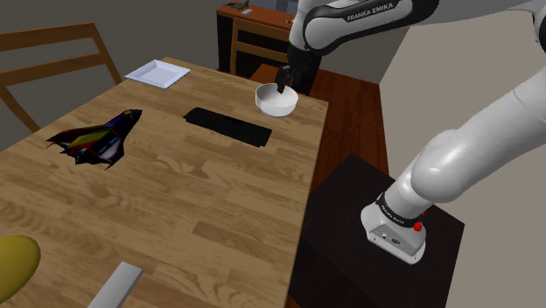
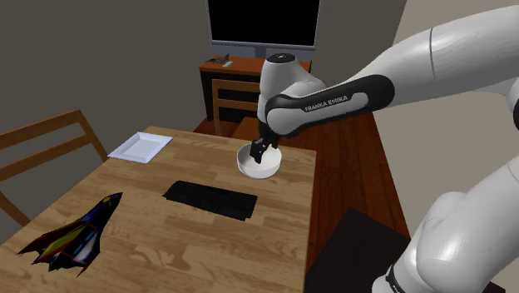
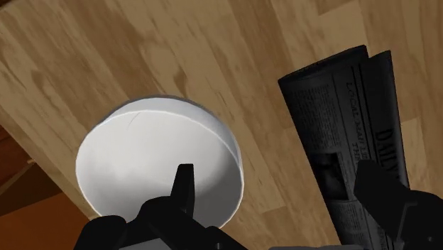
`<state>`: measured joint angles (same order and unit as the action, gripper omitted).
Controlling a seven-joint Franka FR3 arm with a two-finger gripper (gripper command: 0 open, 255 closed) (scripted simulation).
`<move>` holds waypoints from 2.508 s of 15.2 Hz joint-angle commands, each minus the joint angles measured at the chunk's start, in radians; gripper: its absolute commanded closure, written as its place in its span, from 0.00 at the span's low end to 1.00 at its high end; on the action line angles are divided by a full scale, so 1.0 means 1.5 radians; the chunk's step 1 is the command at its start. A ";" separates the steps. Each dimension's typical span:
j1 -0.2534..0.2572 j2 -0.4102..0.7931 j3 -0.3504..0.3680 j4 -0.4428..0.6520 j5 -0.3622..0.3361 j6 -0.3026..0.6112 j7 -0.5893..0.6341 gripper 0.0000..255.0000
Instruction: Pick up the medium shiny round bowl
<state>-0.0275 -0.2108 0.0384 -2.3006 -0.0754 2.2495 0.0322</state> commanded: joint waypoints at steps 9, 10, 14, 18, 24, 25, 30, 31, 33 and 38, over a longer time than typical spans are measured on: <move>-0.007 0.258 -0.003 0.140 -0.044 0.108 0.030 0.00; -0.007 0.284 -0.005 0.158 -0.048 0.114 0.033 0.00; -0.005 0.332 -0.008 0.182 -0.056 0.137 0.040 0.00; -0.004 0.354 -0.011 0.174 -0.061 0.167 0.046 0.00; -0.003 0.365 -0.012 0.173 -0.064 0.178 0.048 1.00; -0.003 0.365 -0.012 0.173 -0.064 0.178 0.048 1.00; -0.003 0.364 -0.012 0.172 -0.064 0.178 0.049 1.00; -0.003 0.364 -0.012 0.172 -0.064 0.178 0.048 1.00; -0.004 0.352 -0.010 0.175 -0.061 0.164 0.045 1.00; -0.005 0.324 -0.007 0.185 -0.054 0.126 0.037 1.00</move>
<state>-0.0343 0.2836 0.0266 -2.0280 -0.1587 2.4509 0.0925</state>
